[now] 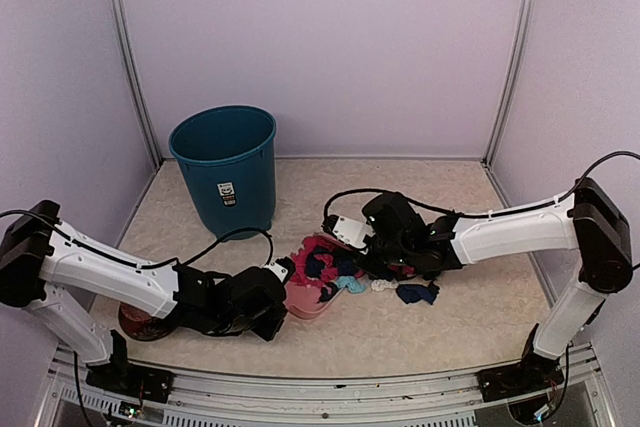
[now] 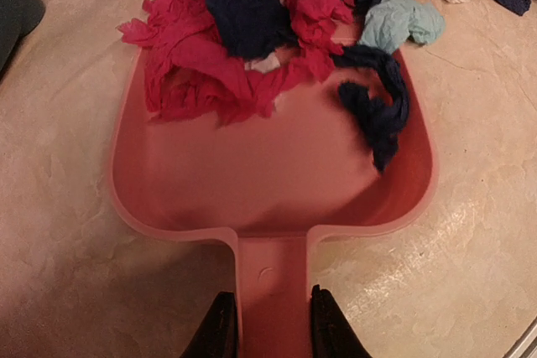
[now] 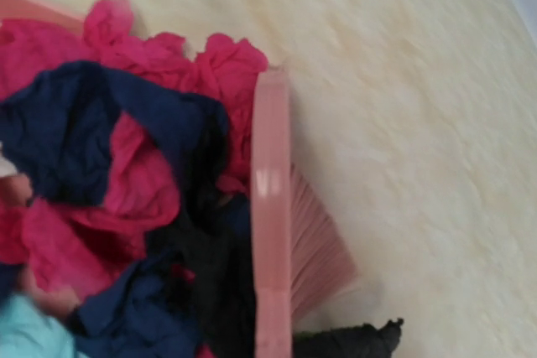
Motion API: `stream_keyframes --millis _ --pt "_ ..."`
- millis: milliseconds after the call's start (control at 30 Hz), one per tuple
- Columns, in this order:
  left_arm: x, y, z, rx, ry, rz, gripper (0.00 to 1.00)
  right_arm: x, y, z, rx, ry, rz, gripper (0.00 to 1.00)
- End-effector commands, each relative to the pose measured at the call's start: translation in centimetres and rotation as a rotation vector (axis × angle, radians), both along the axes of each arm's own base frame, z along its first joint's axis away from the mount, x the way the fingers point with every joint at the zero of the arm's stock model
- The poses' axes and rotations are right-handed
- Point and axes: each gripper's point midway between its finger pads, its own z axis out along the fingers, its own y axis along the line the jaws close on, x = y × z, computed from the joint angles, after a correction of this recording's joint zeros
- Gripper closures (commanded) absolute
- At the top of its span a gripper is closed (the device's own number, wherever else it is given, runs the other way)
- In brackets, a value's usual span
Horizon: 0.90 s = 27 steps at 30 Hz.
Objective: Sweep away the paper scraps from the table
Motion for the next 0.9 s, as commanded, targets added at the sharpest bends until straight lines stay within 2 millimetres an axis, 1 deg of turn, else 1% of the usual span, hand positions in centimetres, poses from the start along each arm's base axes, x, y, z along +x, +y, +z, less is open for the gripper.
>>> stream_keyframes --millis 0,67,267,333,567,733,867 --pt "-0.1 0.3 -1.6 0.039 0.032 -0.017 1.00 -4.0 1.8 -0.6 0.019 0.094 0.105 1.00" --pt "-0.1 0.3 -1.7 0.037 0.030 -0.014 1.00 -4.9 2.2 -0.5 0.024 0.100 0.131 1.00" --pt "0.0 0.5 -2.3 0.022 0.023 0.001 1.00 -7.2 2.6 -0.4 0.029 0.109 0.205 1.00" --pt "0.0 0.6 -2.5 0.012 0.018 0.005 1.00 -7.4 2.5 -0.2 0.038 0.106 0.203 1.00" --pt "0.1 0.4 -2.5 -0.035 -0.052 -0.006 1.00 -5.6 0.7 1.4 0.031 0.024 0.071 1.00" --pt "0.1 -0.5 -2.3 -0.068 -0.122 -0.018 1.00 -4.0 -1.4 3.2 0.042 -0.065 -0.052 1.00" --pt "0.2 -1.1 -2.2 -0.095 -0.141 -0.020 1.00 -3.4 -2.8 4.9 0.076 -0.110 -0.122 1.00"
